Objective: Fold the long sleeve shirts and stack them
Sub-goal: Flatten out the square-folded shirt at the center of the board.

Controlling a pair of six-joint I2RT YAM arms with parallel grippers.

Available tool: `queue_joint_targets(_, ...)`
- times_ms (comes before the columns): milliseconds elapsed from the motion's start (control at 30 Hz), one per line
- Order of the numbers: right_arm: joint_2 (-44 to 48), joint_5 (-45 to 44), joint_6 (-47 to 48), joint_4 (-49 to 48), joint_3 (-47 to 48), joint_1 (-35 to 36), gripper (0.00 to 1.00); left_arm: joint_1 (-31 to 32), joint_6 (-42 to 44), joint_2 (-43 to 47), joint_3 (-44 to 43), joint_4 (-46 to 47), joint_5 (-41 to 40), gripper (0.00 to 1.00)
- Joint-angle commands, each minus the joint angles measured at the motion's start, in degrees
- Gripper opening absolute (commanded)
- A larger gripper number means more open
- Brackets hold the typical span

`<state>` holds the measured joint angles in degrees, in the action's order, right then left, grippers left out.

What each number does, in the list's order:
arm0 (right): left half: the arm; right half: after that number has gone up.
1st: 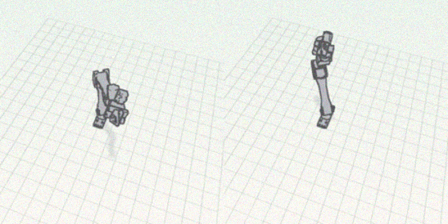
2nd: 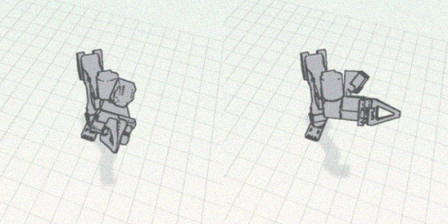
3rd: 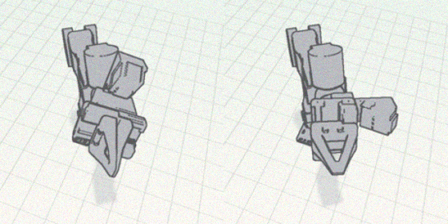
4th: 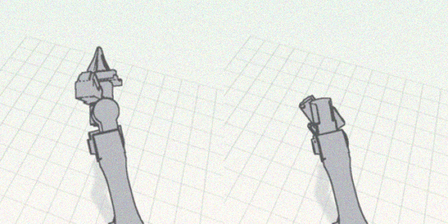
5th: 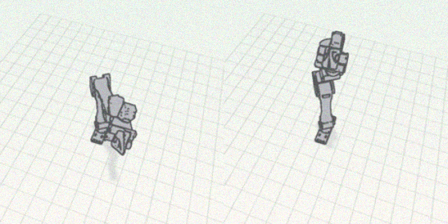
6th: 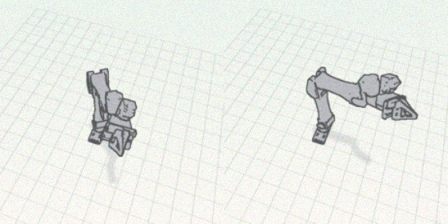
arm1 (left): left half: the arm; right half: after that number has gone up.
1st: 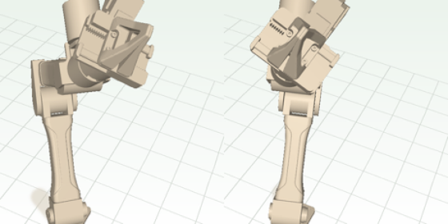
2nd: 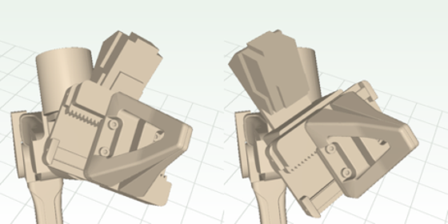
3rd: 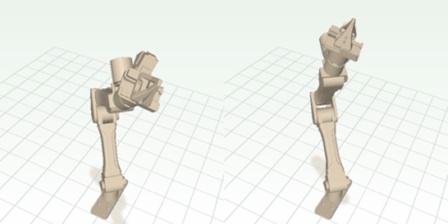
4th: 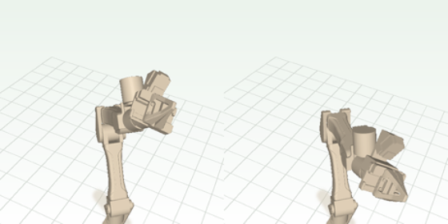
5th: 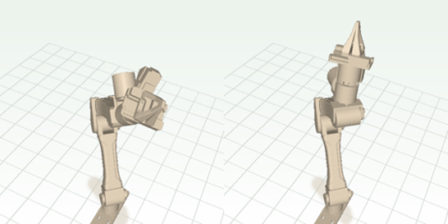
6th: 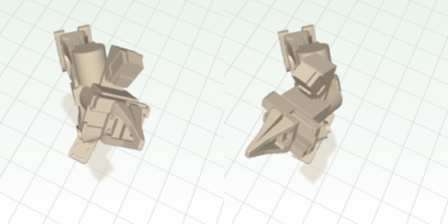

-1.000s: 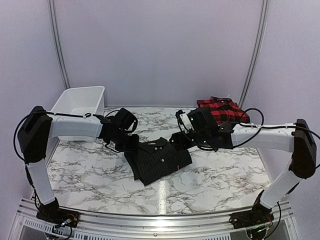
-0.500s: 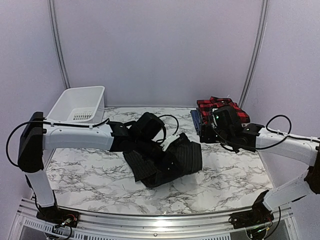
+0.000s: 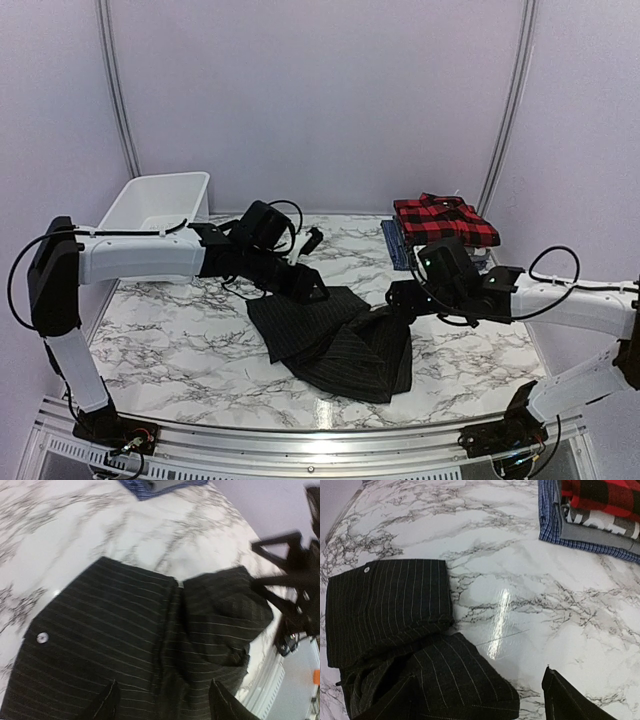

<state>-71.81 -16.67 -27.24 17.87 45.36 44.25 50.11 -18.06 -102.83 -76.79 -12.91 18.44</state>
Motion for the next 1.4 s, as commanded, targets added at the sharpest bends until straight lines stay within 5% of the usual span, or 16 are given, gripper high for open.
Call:
queue_joint_targets(0, 1.2, 2.0, -4.7, 2.2, -4.0, 2.3, 0.8, -3.1, 0.6, -2.6, -0.5, -5.1, -7.4, 0.66)
queue_joint_targets(500, 4.4, 1.5, -17.8, 5.1, -13.0, 10.4, 0.78, -3.6, 7.9, -19.0, -14.9, -15.8, -19.2, 0.72)
queue_joint_targets(633, -0.3, 0.4, -17.4, 2.8, -12.7, 10.5, 0.78, -3.6, 7.5, -20.6, -15.3, -16.3, -21.1, 0.64)
queue_joint_targets(833, -6.8, -0.8, -16.2, 1.3, -9.6, 10.3, 0.71, -3.6, 7.7, -20.0, -13.4, -16.6, -23.6, 0.36)
queue_joint_targets(1000, -8.4, -3.0, -14.0, 3.9, -7.3, 8.6, 0.42, -3.7, 7.5, -16.5, -11.9, -17.6, -24.6, 0.0)
queue_joint_targets(1167, -7.5, -5.6, -8.1, 6.5, -2.5, 2.7, 0.03, -3.8, 7.1, -7.5, -10.4, -20.9, -24.8, 0.0)
queue_joint_targets(1367, -14.0, -8.6, 7.4, 8.5, 19.4, -8.0, 0.0, -3.1, 7.7, 7.6, -5.2, -25.5, -9.5, 0.0)
